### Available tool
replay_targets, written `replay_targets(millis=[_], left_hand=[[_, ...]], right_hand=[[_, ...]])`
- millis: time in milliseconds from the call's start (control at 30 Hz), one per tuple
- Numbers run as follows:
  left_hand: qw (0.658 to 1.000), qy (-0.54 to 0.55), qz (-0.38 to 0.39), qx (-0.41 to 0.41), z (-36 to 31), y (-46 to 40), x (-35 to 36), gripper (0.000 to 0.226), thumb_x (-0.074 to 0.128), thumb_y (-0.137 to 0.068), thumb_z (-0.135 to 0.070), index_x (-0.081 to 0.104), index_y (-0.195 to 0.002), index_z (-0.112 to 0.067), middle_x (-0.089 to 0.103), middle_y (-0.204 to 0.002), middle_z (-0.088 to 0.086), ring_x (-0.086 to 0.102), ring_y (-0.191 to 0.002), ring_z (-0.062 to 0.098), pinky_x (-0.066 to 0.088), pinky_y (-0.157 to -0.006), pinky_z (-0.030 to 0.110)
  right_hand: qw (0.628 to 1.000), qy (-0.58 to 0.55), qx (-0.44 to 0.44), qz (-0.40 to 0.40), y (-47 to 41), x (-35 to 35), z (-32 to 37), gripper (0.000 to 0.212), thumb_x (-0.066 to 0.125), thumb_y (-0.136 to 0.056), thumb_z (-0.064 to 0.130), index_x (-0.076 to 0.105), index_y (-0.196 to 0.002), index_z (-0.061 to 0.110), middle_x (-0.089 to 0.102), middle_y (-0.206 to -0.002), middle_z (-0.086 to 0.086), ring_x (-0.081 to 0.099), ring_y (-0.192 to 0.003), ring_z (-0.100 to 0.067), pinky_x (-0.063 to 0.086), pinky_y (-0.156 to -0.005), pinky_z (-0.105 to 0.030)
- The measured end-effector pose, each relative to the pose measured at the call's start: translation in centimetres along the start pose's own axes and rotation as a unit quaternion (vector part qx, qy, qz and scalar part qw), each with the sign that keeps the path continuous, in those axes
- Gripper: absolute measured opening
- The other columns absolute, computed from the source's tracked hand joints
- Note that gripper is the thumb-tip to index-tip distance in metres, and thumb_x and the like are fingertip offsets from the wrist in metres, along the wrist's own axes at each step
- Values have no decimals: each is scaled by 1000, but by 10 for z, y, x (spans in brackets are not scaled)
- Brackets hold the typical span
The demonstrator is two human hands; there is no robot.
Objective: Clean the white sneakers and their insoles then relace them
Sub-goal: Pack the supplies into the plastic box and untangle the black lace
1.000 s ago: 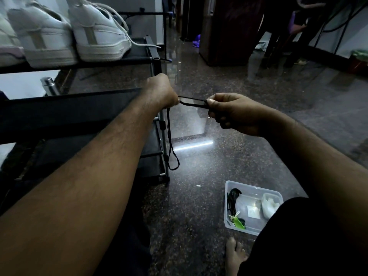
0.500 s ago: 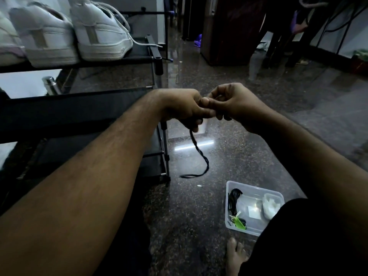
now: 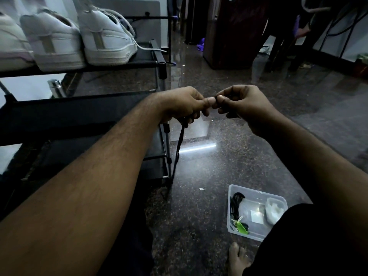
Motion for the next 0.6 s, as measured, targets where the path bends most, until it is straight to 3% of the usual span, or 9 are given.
replay_targets(millis=[100,333,600], left_hand=[[999,37,-9,-1,-2,0,1,51,40,-103,-53,69,-97,-12,51,-61,-6,50,-56,10,51,-58,29],[999,36,-7,3,-3,1,5,37,44,-106,-39,68,-94,-13,51,-60,-7,50,-53,8,50,-56,27],[997,57,-38,27,-9,3,4,27,50,-104,-33,67,-98,-13,54,-74,-2,51,-57,7,48,-53,24]], right_hand=[[1000,-9,-11,-12,0,-2,3,16,70,-91,20,73,-104,11,76,-86,-3,66,-72,-7,49,-58,-18],[1000,-22,-13,0,0,1,4,16,62,-96,16,73,-109,16,76,-95,-1,66,-81,-10,51,-68,-22],[1000,-9,-25,1,1,-1,6,14,66,-95,23,72,-104,14,76,-90,0,62,-77,-8,48,-63,-20]])
Point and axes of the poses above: each hand's wrist, its own y-axis away from the middle knuckle, its own x-axis out of the palm, z = x × y, the point moved 4 cm from there along -y, towards the middle knuckle
